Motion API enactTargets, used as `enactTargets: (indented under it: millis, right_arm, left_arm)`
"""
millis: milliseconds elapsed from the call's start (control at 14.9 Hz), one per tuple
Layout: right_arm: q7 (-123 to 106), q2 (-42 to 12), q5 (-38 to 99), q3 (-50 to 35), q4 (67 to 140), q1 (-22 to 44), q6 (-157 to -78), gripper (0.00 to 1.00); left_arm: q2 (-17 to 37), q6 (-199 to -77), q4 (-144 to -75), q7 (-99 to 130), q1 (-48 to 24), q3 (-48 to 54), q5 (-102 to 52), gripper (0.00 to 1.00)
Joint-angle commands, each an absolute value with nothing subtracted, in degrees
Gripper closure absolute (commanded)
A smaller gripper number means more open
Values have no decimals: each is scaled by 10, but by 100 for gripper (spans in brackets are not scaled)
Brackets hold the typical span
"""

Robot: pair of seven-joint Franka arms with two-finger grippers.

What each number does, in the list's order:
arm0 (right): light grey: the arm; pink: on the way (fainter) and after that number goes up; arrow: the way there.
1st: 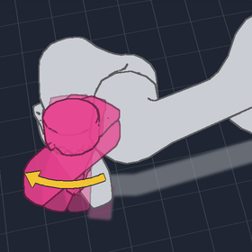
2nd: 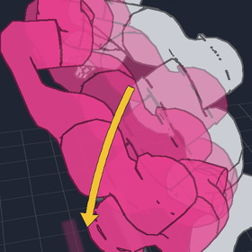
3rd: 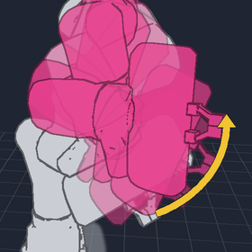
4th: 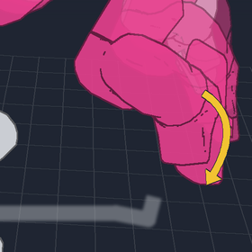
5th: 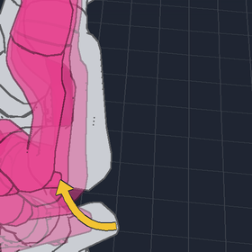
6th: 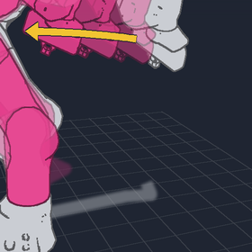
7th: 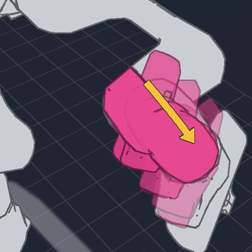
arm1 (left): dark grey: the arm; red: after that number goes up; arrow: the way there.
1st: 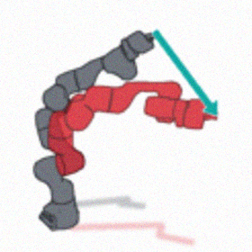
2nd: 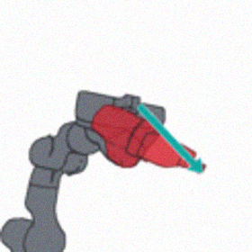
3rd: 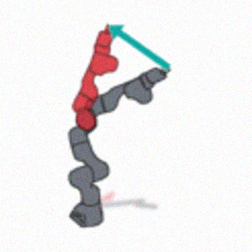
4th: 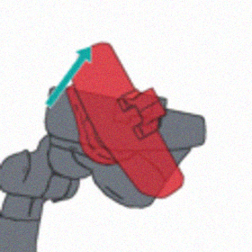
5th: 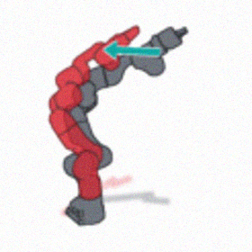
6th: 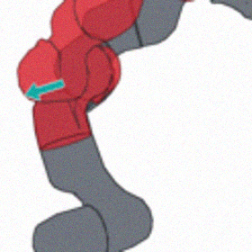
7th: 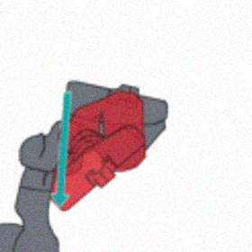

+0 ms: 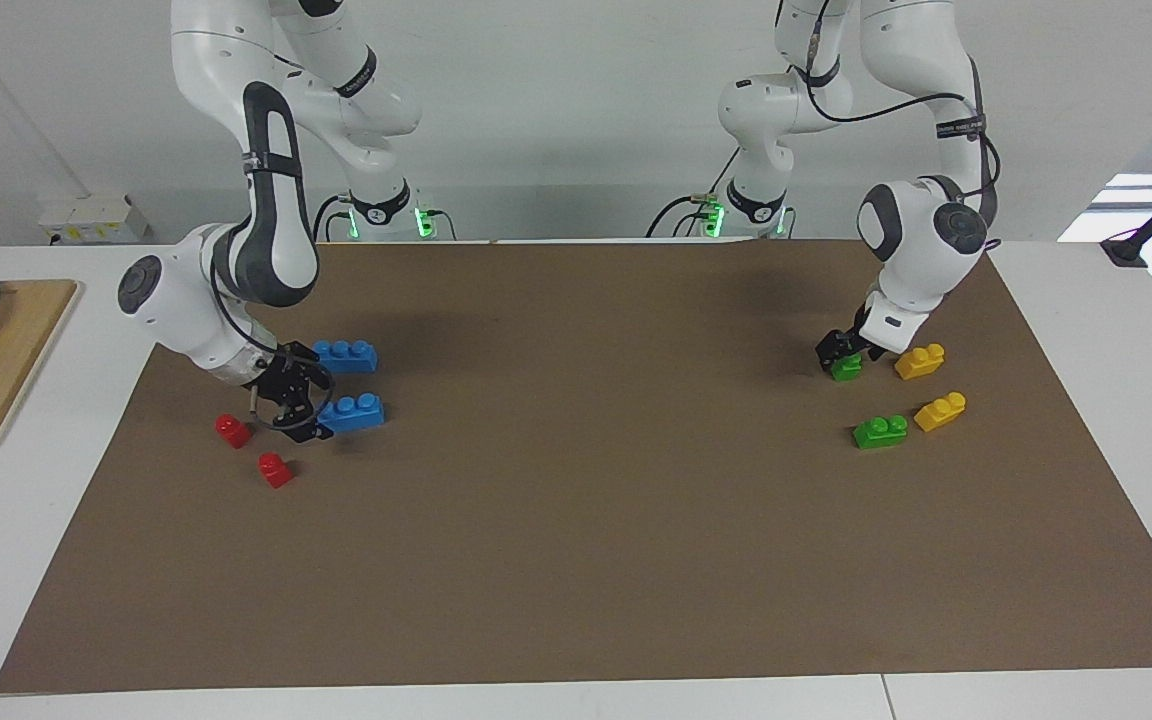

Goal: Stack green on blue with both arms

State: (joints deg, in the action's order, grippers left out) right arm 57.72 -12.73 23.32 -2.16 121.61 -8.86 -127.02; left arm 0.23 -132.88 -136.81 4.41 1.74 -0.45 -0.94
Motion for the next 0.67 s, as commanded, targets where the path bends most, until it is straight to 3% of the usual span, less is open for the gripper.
enactTargets:
  millis: [0, 602]
  right_arm:
    - [544, -127, 249, -23, 1224, -90, -1284, 5]
    - [526, -129, 250, -23, 1238, -91, -1311, 29]
  left_arm:
    - [0, -1339, -1377, 57, 11, -6, -1, 0]
    - [0, -1333, -1377, 59, 0, -6, -1, 1]
